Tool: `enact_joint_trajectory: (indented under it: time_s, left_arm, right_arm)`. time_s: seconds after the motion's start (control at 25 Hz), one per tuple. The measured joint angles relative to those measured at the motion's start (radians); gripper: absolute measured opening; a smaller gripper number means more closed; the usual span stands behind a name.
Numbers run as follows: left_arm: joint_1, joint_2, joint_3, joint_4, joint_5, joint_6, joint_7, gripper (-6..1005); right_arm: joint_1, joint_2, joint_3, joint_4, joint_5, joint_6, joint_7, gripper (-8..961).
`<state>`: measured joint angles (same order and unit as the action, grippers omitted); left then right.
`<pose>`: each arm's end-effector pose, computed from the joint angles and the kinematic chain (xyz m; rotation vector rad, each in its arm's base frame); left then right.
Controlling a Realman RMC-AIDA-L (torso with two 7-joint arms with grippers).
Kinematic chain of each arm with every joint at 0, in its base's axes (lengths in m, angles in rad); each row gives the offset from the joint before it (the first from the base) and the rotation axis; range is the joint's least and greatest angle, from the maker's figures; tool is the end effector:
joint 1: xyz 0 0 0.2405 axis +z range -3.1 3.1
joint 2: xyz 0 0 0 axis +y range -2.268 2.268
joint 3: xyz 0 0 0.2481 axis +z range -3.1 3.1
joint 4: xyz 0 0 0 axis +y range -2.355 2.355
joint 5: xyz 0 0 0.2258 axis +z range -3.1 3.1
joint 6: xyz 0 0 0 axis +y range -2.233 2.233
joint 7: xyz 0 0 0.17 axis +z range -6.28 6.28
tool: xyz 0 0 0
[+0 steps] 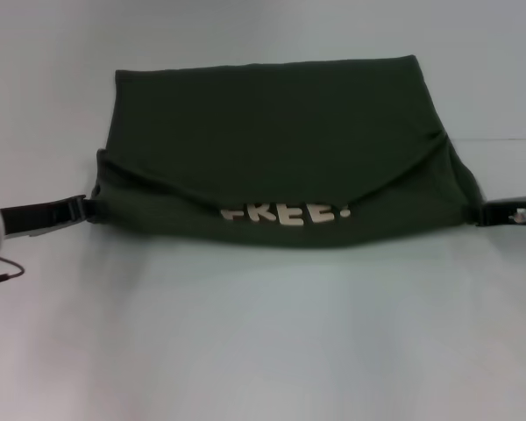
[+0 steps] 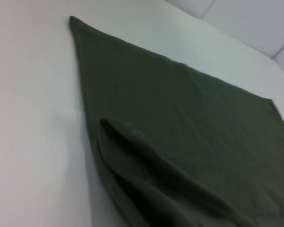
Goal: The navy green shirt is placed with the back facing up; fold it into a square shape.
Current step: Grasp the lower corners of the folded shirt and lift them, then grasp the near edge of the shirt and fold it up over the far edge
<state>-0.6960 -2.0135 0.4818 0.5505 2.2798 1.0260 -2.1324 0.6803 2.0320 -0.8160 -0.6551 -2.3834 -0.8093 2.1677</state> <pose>-0.3119 0.4384 0.0191 -1.9795 -1.5079 -0.5232 0.3117 0.4562 0.0144 -2.0465 1.1799 0.1372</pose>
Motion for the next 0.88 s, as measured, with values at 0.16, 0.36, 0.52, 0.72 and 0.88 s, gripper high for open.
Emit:
enact_joint_trajectory:
  time_s: [0.16,0.36,0.52,0.72,0.88]
  left_arm:
    - [0.035,0.016,-0.031,0.051,0.001,0.155,-0.024,43]
    - [0.068,0.038,-0.092,0.114,0.038,0.367,-0.049,43]
    - [0.078,0.054,-0.176,0.142,0.121,0.519,-0.051,43]
    - [0.112,0.064,-0.243,0.176,0.181,0.668,-0.038,43]
    - [0.137,0.072,-0.252,0.206,0.193,0.756,-0.031,43]
  right_arm:
    - [-0.069,0.0,0.0,-0.084,0.045,-0.123,-0.007,37]
    - [-0.148,-0.01,0.009,-0.16,0.101,-0.288,-0.037,37]
    - [-0.21,-0.002,0.077,-0.209,0.137,-0.432,-0.109,37]
    - [-0.291,0.006,0.242,-0.227,0.182,-0.646,-0.274,34]
    - [-0.331,-0.002,0.335,-0.228,0.189,-0.815,-0.389,35]
